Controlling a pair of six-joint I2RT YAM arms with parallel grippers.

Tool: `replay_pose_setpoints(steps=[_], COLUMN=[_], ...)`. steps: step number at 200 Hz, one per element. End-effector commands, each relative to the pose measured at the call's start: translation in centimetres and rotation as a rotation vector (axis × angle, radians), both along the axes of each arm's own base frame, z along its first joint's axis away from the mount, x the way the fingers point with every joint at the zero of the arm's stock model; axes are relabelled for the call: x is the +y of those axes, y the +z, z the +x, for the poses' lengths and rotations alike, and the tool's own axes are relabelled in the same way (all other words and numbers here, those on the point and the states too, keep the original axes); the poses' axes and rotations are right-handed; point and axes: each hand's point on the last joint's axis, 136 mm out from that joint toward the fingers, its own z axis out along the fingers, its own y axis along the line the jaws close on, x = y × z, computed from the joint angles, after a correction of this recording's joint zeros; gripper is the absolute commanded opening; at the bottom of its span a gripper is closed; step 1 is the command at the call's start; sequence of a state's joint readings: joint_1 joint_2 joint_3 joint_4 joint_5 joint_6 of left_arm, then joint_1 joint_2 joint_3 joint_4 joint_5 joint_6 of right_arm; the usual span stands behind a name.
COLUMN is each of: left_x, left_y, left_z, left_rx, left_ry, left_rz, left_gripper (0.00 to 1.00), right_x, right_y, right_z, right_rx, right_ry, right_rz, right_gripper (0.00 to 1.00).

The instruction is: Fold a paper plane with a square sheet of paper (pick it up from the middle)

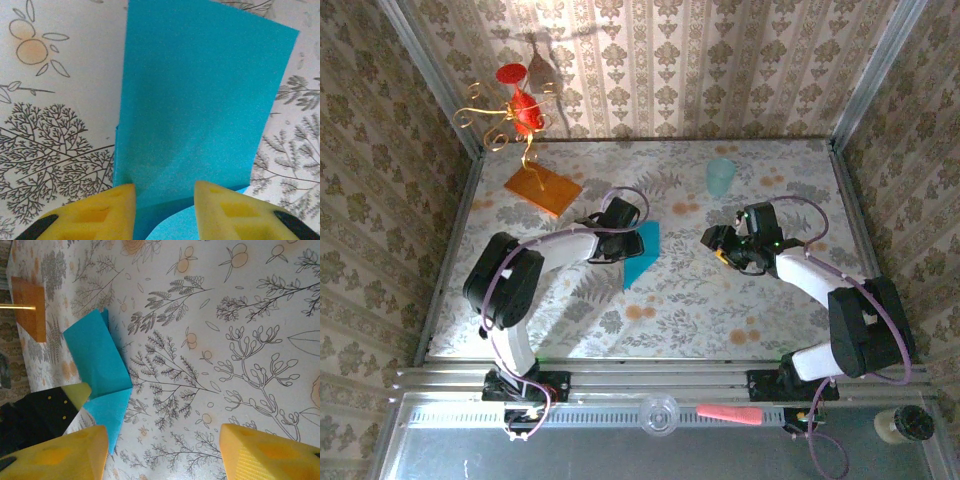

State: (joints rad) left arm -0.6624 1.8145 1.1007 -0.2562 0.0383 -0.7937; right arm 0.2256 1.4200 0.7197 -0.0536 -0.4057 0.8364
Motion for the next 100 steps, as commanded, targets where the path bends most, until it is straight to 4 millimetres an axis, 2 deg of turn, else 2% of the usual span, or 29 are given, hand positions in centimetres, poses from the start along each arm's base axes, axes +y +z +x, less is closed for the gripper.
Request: replay_pose_setpoints(steps=[1, 34, 100], left_x=[0.1, 0.3, 0.4], left_y=[0.0, -1.1, -2.5], left_z=[0.9, 0.6, -0.8], left_rx=[0.006, 0.040, 0.124], left_ry=[0.026, 0.026, 0.013], left_rz=[-0.031, -0.038, -0.110], left_gripper=[0.36, 0.33, 0.33], right_x=[0.2, 1.8, 6.4], right_y=[0.2, -0.2, -1.4], right_z=[0.2, 0.2, -0.4], right_rx=[-0.007, 0.019, 0.087], right_ry=[0.005, 0.058, 0.200], right_rz=[-0.022, 0.008, 0.049], right_gripper=[0.62, 0.62, 0.61])
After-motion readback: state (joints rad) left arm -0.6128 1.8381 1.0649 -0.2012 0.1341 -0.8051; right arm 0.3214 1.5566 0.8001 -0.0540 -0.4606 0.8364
